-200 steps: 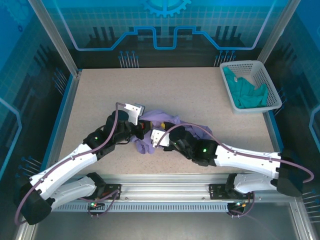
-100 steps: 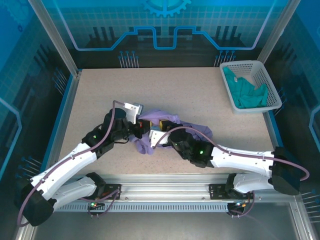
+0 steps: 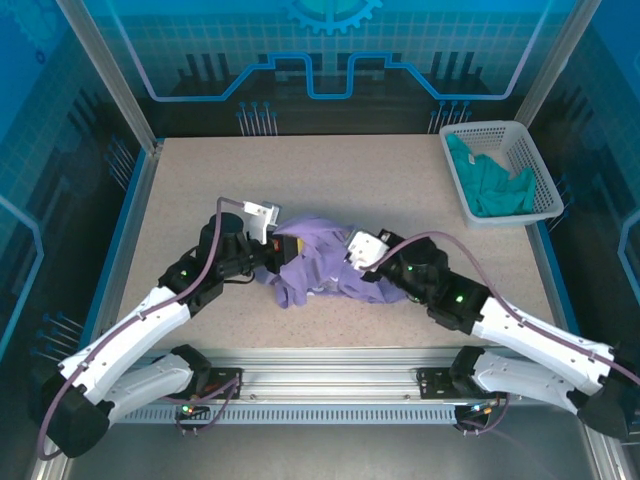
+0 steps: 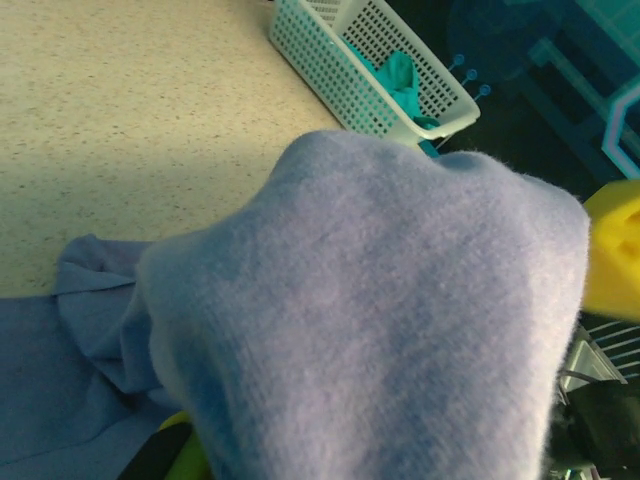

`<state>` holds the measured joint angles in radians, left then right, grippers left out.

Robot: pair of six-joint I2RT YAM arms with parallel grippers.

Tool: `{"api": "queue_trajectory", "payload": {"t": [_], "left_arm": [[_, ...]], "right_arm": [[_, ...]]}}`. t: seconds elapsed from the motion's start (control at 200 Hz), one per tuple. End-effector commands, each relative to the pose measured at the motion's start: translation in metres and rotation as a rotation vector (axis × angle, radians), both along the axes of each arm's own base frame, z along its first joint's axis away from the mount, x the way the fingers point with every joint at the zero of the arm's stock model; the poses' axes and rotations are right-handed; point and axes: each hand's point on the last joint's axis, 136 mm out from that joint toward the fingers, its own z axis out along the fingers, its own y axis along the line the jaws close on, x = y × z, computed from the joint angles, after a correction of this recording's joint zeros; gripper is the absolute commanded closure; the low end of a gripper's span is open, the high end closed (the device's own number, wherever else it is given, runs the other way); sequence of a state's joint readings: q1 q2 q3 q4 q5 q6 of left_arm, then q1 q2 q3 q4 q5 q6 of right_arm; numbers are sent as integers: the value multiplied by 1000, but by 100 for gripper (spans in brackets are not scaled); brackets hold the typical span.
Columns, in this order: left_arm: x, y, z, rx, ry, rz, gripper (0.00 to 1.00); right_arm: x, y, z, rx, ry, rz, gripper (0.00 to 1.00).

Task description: Fold the inside-out t-shirt

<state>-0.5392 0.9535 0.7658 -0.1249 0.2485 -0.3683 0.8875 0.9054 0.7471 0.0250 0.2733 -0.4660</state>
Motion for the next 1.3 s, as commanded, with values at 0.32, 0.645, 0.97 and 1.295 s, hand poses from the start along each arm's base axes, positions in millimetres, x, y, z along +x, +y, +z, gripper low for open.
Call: {"api": "queue_trajectory", "payload": {"t": [0.32,0.645,0.97,1.295], "left_arm": [[-2,-4,12,-46,-14,-26,100],[-2,-6,5,-44,5,-32,100],[10,-4,-14,4,44,14,100],[45,29,-47,195,46,240,65]], "right_arm": [[-5,15,-25,-34,74,28,68],[17,29,-16,-64,-1,-59,59],[5,25,-28,-5,175,4,100],[-10,12,-27,372,861,184,100]]}}
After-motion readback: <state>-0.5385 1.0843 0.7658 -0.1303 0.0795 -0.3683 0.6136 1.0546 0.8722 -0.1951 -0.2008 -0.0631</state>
